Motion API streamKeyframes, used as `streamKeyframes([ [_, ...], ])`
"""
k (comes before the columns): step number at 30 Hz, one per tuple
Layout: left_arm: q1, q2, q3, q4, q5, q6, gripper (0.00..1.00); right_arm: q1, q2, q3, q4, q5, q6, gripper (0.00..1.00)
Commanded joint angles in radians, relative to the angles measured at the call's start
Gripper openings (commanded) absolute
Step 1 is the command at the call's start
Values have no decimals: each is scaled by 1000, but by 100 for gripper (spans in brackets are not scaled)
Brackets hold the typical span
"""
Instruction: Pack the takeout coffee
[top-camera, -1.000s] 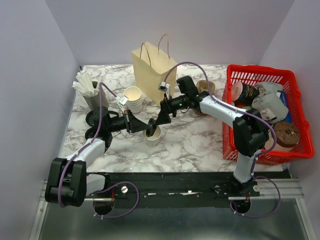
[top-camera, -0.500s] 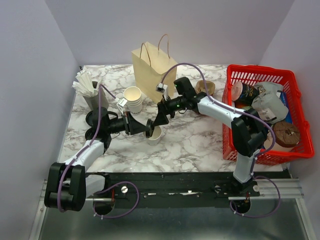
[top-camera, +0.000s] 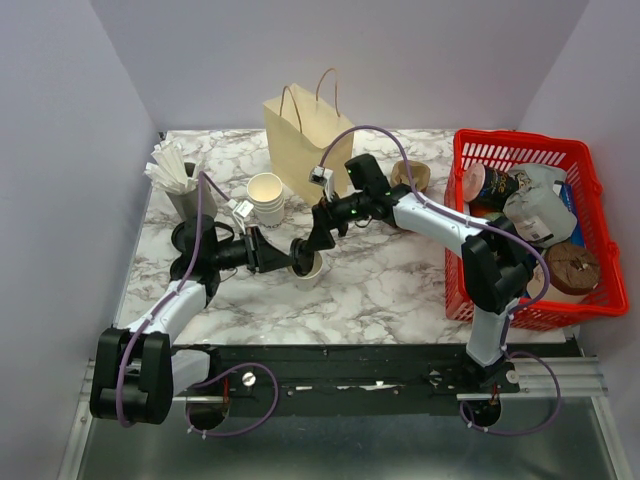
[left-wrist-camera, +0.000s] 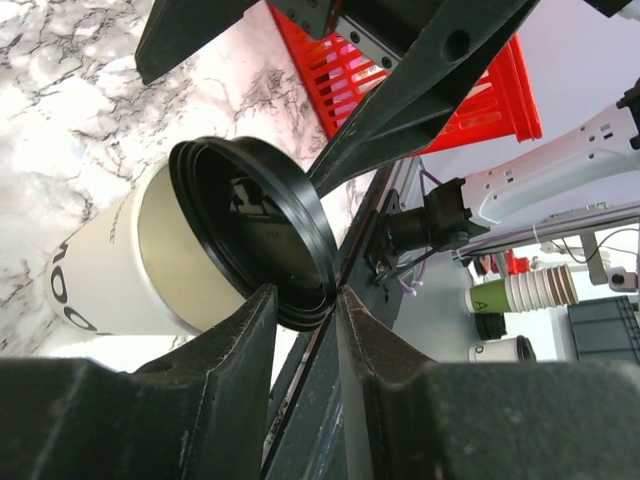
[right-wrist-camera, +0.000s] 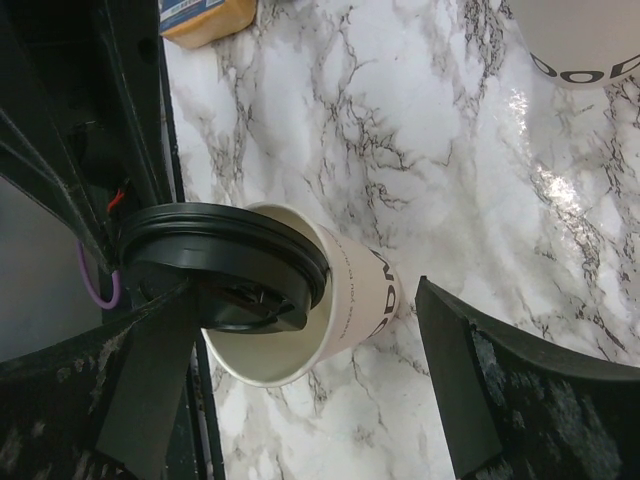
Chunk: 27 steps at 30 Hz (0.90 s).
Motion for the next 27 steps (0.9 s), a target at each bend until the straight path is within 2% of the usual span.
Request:
streamKeyframes([
  [1,13,-11,27,-39,-25,46,40,13,22,33,4,25,-13,96],
  [12,31,-17,60,-108,-34,98,43,17,27,35,-6,36,-16,96],
  [18,36,-13,104,-203,-91,200,45,20,35,42,-7,39,-15,96],
  [27,36,1,124,-278,-156,273,45,19,41,44,-9,39,-11,96],
])
